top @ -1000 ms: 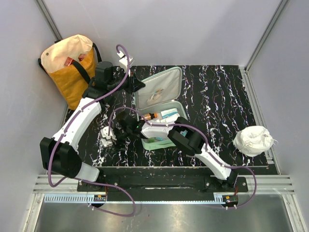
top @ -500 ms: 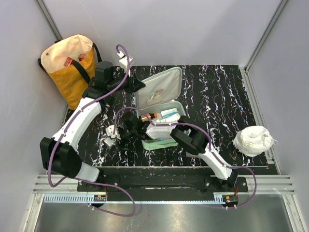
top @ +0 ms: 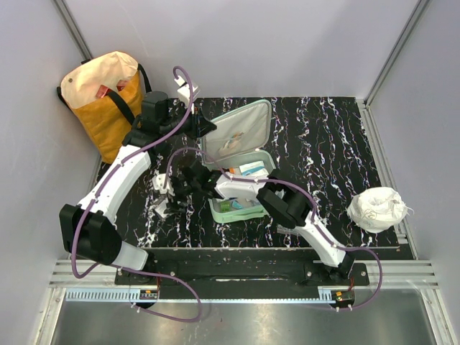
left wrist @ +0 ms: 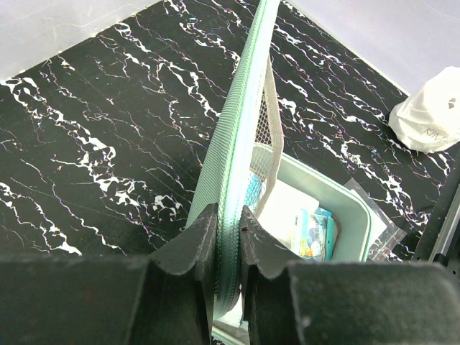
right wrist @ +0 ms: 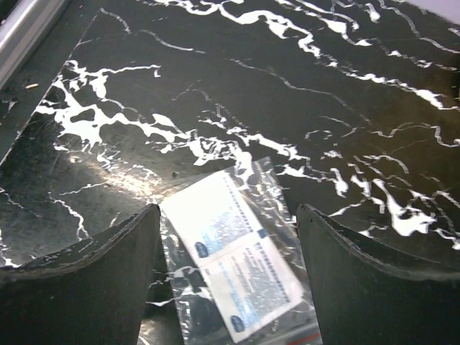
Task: Organize the medicine kit
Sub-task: Adjust the medical item at the center of the board.
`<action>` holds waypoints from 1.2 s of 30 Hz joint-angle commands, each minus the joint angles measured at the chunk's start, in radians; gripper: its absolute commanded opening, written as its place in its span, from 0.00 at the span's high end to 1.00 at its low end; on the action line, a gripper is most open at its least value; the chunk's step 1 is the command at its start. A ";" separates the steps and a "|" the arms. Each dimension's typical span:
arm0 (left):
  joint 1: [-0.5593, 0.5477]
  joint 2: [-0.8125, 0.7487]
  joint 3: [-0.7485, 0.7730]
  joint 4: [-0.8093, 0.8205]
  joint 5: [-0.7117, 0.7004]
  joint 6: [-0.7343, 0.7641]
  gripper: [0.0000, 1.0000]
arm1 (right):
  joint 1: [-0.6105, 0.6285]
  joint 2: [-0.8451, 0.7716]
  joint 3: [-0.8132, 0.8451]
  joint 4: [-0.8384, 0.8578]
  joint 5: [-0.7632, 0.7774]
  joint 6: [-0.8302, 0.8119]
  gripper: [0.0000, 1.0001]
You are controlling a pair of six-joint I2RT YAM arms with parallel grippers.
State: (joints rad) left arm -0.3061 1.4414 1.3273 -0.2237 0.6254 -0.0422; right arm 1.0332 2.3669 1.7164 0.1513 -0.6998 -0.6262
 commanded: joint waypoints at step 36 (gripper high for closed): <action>-0.001 -0.018 0.015 -0.057 0.046 0.001 0.88 | 0.011 -0.188 -0.214 -0.190 0.286 0.283 0.22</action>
State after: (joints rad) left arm -0.3061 1.4353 1.3273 -0.2379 0.6434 -0.0238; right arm 0.9997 2.2456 1.5711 -0.0914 -0.5201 -0.4484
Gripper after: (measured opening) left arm 0.187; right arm 0.764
